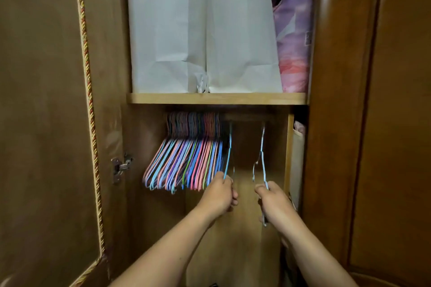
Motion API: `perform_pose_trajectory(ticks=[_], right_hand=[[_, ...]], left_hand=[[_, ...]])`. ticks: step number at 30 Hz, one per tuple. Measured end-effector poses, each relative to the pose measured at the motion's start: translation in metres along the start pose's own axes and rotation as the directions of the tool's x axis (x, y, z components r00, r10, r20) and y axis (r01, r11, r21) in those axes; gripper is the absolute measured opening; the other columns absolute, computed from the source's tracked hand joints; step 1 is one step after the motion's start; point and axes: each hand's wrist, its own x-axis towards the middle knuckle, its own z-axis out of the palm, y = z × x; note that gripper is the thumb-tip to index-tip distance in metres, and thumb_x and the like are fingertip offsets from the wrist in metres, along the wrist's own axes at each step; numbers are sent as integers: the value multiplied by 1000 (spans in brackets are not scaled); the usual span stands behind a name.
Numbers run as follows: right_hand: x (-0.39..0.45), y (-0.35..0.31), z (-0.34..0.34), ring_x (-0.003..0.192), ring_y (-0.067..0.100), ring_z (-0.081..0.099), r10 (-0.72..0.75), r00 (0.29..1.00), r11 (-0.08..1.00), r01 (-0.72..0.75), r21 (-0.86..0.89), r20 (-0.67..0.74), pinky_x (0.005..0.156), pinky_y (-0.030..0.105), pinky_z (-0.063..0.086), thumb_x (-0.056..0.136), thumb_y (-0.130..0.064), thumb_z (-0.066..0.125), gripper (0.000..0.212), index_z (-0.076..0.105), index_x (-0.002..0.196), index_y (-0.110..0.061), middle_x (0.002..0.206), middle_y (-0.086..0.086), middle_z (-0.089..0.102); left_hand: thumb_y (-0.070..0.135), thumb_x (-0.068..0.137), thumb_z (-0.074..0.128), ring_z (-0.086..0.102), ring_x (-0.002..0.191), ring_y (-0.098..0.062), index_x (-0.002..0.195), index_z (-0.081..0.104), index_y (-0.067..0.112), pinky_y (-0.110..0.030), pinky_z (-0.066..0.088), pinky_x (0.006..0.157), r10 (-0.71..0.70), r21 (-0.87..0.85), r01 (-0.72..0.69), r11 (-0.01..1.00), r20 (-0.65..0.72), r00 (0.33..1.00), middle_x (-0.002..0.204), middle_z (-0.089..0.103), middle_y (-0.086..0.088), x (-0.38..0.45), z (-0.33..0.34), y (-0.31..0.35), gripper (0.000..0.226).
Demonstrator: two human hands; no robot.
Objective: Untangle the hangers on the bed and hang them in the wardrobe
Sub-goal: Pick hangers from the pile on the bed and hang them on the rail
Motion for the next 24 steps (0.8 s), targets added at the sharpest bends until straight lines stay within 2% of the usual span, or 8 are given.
perform_pose_trajectory(ticks=[4,6,13,16,18,20,22,24], right_hand=[[7,2,5,84,13,56,-12,1000,997,10,-75,-26,61,24,40,103,-32,42,19,58,104,-20,104,5,59],[11,5,6,87,8,53,-7,999,995,4,-97,-32,61,21,37,104,-32,42,23,60,111,-19,111,3,59],[24,14,12,84,20,61,48,998,990,-53,-131,-45,56,25,43,102,-30,44,21,60,107,-18,108,7,60],[31,18,11,86,21,63,57,998,990,-62,-123,-41,54,27,50,102,-29,45,20,61,105,-17,107,7,60],[35,17,12,87,23,63,54,998,990,-59,-126,-46,56,29,52,101,-28,46,19,61,102,-17,103,8,61],[38,15,13,86,25,63,48,998,991,-52,-123,-39,54,29,51,101,-28,46,18,60,103,-18,101,8,61],[37,13,14,84,24,61,31,999,993,-33,-117,-25,53,27,49,102,-28,45,17,59,106,-19,101,6,59],[36,16,14,83,22,59,-1,1000,993,0,-117,-9,54,26,47,103,-28,45,16,59,105,-21,101,5,57]], left_hand=[[22,105,30,57,62,-19,96,44,14,-25,40,51,55,86,-53,995,-32,998,77,61,-8,36,-3,11,19],[23,106,30,59,66,-19,98,45,13,-28,41,54,104,132,-97,987,-47,994,80,63,-8,52,-3,17,20],[22,104,28,60,68,-24,110,43,13,-29,45,56,-28,46,30,998,-33,999,83,63,-12,100,11,11,18],[24,102,31,65,85,-32,102,41,18,-39,54,73,-21,96,24,995,-37,999,99,65,-17,112,20,-13,12],[28,103,28,62,90,-31,98,41,20,-39,49,77,-32,132,34,991,-19,999,107,63,-14,115,23,-25,16],[31,103,28,62,101,-33,116,42,21,-39,47,81,-62,138,64,988,-19,998,119,63,-14,107,23,-25,22],[25,103,33,58,117,-32,145,31,23,-37,46,92,-50,196,49,979,-3,999,138,55,-12,93,18,-19,42],[23,103,37,59,109,-21,158,10,28,-30,44,93,-30,244,20,970,38,999,151,43,-8,76,8,-19,61]])
